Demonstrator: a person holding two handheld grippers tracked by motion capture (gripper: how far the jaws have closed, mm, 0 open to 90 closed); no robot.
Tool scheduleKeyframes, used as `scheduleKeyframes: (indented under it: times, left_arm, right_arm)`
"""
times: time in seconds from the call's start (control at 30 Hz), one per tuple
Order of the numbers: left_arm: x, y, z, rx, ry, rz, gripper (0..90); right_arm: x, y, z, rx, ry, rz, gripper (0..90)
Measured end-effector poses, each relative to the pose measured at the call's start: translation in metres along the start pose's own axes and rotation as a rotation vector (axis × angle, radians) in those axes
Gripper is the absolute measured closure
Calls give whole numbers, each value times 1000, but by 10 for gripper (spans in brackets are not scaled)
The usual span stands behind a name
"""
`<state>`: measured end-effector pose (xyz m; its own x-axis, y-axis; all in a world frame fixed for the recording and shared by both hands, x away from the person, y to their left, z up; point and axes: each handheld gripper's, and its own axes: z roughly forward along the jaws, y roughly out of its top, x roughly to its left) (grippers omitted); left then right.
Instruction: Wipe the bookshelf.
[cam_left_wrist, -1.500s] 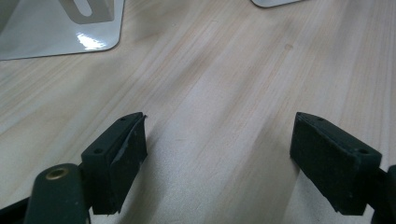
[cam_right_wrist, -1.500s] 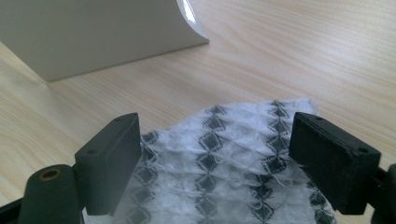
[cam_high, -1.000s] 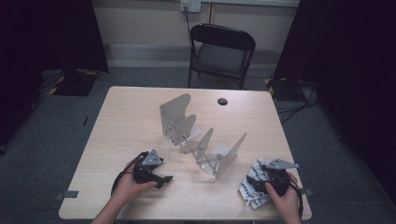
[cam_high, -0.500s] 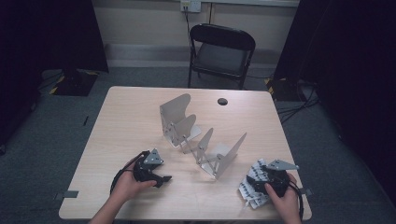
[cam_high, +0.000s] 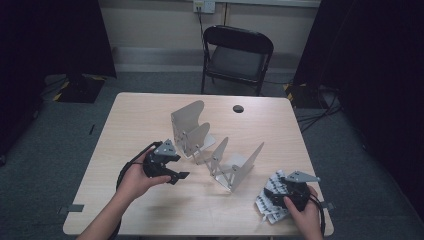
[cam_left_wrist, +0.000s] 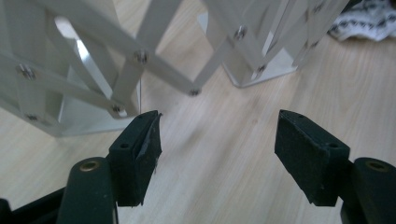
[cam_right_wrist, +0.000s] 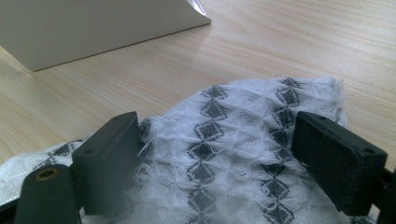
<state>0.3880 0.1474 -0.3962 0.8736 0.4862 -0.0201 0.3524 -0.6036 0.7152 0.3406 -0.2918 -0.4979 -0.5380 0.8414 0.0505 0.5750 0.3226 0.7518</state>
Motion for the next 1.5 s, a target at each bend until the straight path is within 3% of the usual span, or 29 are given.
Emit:
scheduleKeyframes:
  times: [0.23, 0.53, 0.8, 1.03, 1.27, 1.5]
  left_arm:
    - [3, 26, -6, 18, 4, -6, 332]
    - [7, 43, -7, 32, 14, -7, 333]
    - [6, 60, -9, 35, -1, -32, 335]
    - [4, 88, -9, 29, -17, -51, 356]
    - [-1, 104, 2, 15, -19, -60, 341]
    - [-5, 113, 24, 57, -16, -78, 342]
  right_arm:
    - [0, 0, 0, 0, 0, 0, 149]
    - [0, 0, 0, 0, 0, 0, 149]
    - [0, 0, 0, 0, 0, 1, 149]
    - [0, 0, 0, 0, 0, 1, 148]
    - [0, 0, 0, 0, 1, 1, 148]
    - [0, 0, 0, 0, 0, 1, 148]
